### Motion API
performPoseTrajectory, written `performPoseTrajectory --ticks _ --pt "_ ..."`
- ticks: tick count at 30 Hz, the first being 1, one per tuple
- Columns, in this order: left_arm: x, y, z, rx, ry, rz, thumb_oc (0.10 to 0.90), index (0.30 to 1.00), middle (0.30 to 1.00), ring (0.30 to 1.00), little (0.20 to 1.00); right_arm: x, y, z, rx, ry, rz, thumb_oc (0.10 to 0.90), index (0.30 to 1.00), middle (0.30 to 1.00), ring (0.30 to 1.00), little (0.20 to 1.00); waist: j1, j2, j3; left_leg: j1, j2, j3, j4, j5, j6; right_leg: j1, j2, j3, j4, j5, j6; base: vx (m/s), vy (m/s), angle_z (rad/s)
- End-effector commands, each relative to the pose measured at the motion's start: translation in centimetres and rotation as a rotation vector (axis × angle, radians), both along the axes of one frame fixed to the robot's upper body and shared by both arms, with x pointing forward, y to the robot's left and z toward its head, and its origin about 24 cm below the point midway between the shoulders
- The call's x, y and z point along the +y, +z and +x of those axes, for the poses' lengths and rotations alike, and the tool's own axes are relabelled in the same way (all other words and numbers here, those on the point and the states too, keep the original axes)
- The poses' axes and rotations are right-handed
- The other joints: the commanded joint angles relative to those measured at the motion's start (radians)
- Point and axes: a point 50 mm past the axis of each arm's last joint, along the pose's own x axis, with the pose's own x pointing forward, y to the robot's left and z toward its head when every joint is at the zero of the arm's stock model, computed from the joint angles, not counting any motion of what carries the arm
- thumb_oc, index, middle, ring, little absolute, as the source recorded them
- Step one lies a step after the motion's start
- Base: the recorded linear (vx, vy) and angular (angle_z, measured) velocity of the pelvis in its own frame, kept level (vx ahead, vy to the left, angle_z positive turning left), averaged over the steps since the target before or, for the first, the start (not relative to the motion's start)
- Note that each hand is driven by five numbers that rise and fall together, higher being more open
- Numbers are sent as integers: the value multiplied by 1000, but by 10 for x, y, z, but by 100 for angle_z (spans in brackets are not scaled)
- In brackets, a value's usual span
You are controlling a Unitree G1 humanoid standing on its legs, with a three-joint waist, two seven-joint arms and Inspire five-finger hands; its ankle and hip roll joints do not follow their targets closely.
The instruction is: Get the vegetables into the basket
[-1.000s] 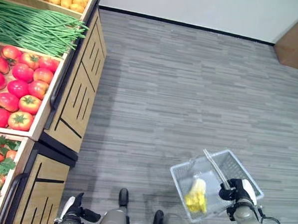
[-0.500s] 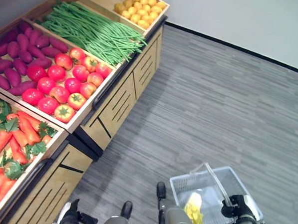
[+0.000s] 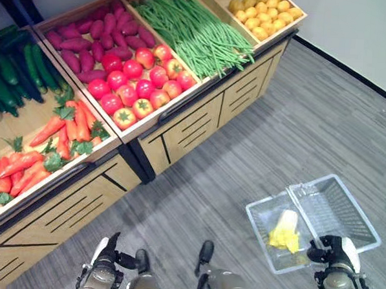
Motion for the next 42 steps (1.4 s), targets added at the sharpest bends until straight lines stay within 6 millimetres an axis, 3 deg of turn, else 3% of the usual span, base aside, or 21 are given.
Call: performPoseTrajectory --ticks 1,9,13,15,17,19,23,27,31,35,38,42 --pt "34 7 -13 25 43 113 900 1000 1000 1000 1000 -28 13 -21 -24 -117 -92 400 300 300 300 300 -13 -45 -36 -34 -54 -22 29 8 40 13 -153 156 135 -57 177 69 157 -4" --pt "33 4 -25 43 68 98 900 1000 1000 1000 1000 -11 0 -14 45 -71 -53 400 300 300 300 300 32 -88 -28 -49 -116 -26 66 -52 80 31 -209 178 110 3 222 55 171 3" --pt "34 4 -26 36 82 95 900 1000 1000 1000 1000 -6 -4 -13 43 -96 -26 400 300 300 300 300 41 -95 -28 -43 -138 -38 55 -57 95 20 -229 185 145 41 239 35 137 6" --pt "33 4 -26 26 93 85 900 1000 1000 1000 1000 -6 -5 -12 41 -118 -13 400 300 300 300 300 51 -83 -19 -19 -153 -58 24 -51 115 -5 -237 202 298 51 244 54 199 19" --pt "34 4 -26 35 86 87 900 1000 1000 1000 1000 -6 -5 -11 35 -117 -6 400 300 300 300 300 37 -72 -13 3 -156 -97 -1 -45 115 -41 -192 281 346 48 240 70 83 38" --pt "35 4 -26 37 85 91 900 1000 1000 1000 1000 -6 -4 -10 24 -125 -9 400 300 300 300 300 30 -65 -16 14 -154 -123 -5 -45 110 -56 -171 324 294 24 225 115 -8 69" --pt "43 9 -18 5 130 107 900 1000 1000 1000 1000 -2 -5 -7 2 -128 1 400 300 300 300 300 18 -76 -1 29 -145 -212 21 -64 86 -85 -179 429 168 31 234 145 -144 63" --pt "40 7 -20 9 145 99 900 1000 1000 1000 1000 -3 -5 -8 17 -120 -4 400 300 300 300 300 31 -88 -16 14 -118 -237 30 -56 65 -47 -167 387 122 -2 220 61 -275 86" --pt "38 5 -23 19 162 85 900 1000 1000 1000 1000 -7 -2 -7 36 -60 -34 400 300 300 300 300 40 -71 -25 -6 -46 -278 19 -4 18 -17 -106 348 101 -39 178 44 -380 16" --pt "33 4 -20 11 165 72 900 1000 1000 1000 1000 -11 0 -10 34 -67 -49 400 300 300 300 300 37 -57 -27 -32 -30 -298 20 20 5 -12 -95 311 100 -53 161 -9 -181 38" --pt "27 3 -17 6 160 58 900 1000 1000 1000 1000 -15 -1 -21 51 -97 -51 400 300 300 300 300 18 -58 -17 -46 -32 -198 113 -2 11 5 -116 271 103 -57 151 -24 -44 28" --pt "25 2 -18 7 156 55 900 1000 1000 1000 1000 -12 -7 -31 86 -119 -35 400 300 300 300 300 12 -47 -26 -41 -34 -162 90 3 14 16 -118 255 100 -54 156 20 19 37"
